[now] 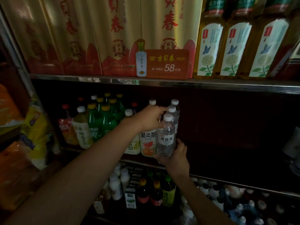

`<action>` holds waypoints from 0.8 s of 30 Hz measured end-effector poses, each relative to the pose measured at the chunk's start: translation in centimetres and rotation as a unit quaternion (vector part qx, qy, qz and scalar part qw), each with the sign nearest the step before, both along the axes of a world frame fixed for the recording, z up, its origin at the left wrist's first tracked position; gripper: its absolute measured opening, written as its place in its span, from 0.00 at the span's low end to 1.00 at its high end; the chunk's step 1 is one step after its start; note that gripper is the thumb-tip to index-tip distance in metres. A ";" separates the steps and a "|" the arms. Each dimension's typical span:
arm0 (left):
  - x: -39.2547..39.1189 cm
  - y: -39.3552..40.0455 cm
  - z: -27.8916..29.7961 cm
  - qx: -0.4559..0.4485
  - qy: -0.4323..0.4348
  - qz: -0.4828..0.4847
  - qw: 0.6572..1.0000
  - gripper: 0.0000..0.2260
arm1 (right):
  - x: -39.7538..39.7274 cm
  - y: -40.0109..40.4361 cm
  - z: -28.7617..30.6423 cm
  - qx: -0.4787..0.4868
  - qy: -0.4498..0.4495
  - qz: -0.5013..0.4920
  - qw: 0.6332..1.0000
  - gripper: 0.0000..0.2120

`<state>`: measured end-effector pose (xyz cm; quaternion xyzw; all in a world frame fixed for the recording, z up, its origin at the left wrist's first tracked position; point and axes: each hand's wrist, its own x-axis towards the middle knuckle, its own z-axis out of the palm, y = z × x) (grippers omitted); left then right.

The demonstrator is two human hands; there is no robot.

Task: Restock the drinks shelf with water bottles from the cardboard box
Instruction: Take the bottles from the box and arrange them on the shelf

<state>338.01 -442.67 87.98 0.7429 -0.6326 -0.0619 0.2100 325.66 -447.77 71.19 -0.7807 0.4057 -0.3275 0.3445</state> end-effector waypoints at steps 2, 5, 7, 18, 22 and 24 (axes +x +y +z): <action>0.1 1.8 0.0 -0.007 0.016 0.029 0.999 0.32 | -0.3 1.5 0.9 -0.071 -0.025 -0.043 0.996 0.46; 0.6 5.7 0.0 -0.033 0.041 0.077 0.996 0.29 | -0.1 3.5 2.0 -0.178 -0.083 -0.068 0.978 0.25; 1.1 9.4 -0.2 -0.047 0.062 0.113 0.991 0.25 | 0.3 5.2 2.9 -0.219 -0.106 -0.057 0.968 0.15; 2.3 40.0 -5.0 -0.039 0.081 0.334 0.938 0.21 | 5.3 25.8 5.2 -0.172 0.054 0.295 0.938 0.26; -0.3 52.5 -7.2 -0.014 0.060 0.426 0.903 0.19 | 7.1 35.6 4.0 -0.116 0.128 0.443 0.880 0.33; -1.6 58.3 -9.0 -0.004 0.084 0.471 0.878 0.21 | 7.4 40.4 2.9 -0.081 0.152 0.508 0.844 0.35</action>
